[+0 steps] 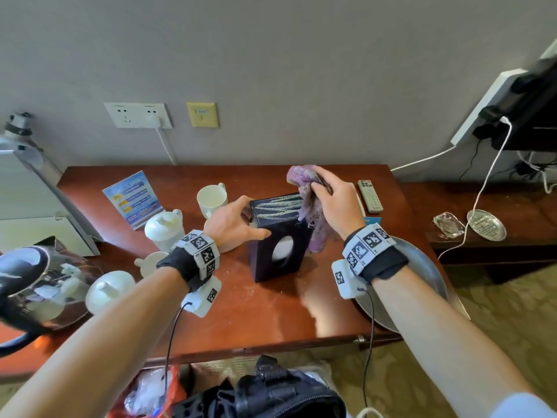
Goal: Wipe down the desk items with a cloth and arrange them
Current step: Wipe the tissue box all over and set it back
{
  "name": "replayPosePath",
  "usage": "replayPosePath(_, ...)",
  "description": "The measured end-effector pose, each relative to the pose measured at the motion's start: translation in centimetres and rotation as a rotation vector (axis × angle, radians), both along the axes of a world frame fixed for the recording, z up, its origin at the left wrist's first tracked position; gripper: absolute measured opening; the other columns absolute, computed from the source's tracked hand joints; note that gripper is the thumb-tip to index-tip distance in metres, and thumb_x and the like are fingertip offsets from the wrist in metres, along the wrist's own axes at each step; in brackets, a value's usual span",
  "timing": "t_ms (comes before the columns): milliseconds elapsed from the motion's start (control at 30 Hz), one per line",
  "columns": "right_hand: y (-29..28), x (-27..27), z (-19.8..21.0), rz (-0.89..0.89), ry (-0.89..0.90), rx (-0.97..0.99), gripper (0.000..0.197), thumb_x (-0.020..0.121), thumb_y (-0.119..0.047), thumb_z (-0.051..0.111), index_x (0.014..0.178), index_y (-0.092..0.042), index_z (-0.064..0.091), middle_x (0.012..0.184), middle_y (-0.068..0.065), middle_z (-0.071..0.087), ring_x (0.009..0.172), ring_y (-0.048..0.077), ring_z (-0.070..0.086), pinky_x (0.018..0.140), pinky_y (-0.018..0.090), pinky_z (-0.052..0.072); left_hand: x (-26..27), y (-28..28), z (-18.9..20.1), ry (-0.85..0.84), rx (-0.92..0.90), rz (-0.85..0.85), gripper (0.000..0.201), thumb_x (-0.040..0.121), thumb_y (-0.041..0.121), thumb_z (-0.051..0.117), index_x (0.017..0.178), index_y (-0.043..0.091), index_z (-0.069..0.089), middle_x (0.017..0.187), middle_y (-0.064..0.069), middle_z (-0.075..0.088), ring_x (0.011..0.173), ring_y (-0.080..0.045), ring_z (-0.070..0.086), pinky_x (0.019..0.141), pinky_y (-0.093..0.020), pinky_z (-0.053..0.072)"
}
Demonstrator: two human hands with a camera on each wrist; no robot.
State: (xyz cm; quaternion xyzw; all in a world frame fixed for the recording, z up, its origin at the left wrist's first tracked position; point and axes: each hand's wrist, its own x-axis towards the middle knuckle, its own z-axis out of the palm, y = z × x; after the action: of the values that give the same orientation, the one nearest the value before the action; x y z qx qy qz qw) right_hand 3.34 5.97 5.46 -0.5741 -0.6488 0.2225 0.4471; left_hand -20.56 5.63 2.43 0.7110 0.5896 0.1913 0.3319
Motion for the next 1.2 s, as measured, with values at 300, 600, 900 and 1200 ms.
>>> replayPosePath(300,0.3,-2.1,-1.9,0.247,-0.468,0.073,0.025,0.099,-0.02,0.058,0.121,-0.019,0.07,0.161,0.012,0.027,0.151,0.027,0.017,0.123,0.039,0.015,-0.8,0.3,-0.1,-0.108,-0.011,-0.033,0.064,0.075,0.031,0.086,0.128,0.019,0.055,0.103,0.004,0.068,0.095,-0.014,0.064,0.088,-0.028,0.052)
replayPosePath(600,-0.4,-5.1,-2.4,0.359,-0.777,0.106,0.048,0.103,-0.031,0.034,0.147,-0.015,0.046,0.153,0.008,0.042,0.143,0.027,0.031,0.119,0.048,0.021,-1.8,-0.2,-0.4,-0.045,-0.022,-0.028,0.108,0.05,0.075,0.066,0.141,0.02,0.05,0.121,0.003,0.066,0.113,-0.017,0.061,0.1,-0.044,0.05)
replayPosePath(900,-1.0,-1.4,-2.9,0.249,-0.64,0.072,0.035,0.103,-0.014,0.037,0.131,-0.011,0.058,0.139,0.005,0.054,0.132,0.027,0.042,0.109,0.044,0.035,-1.8,-0.9,-1.5,-0.047,0.04,-0.067,0.104,0.053,0.076,0.064,0.14,0.02,0.052,0.118,0.008,0.066,0.107,-0.012,0.062,0.097,-0.038,0.051)
replayPosePath(1200,-2.9,-5.6,-4.1,0.234,-0.621,0.225,0.04,0.097,-0.011,0.043,0.13,0.001,0.06,0.141,0.017,0.055,0.135,0.033,0.047,0.116,0.048,0.031,-1.3,-1.2,-1.6,-0.093,0.045,-0.026,0.09,0.061,0.063,0.078,0.137,0.02,0.055,0.115,0.006,0.065,0.103,-0.012,0.062,0.095,-0.039,0.051)
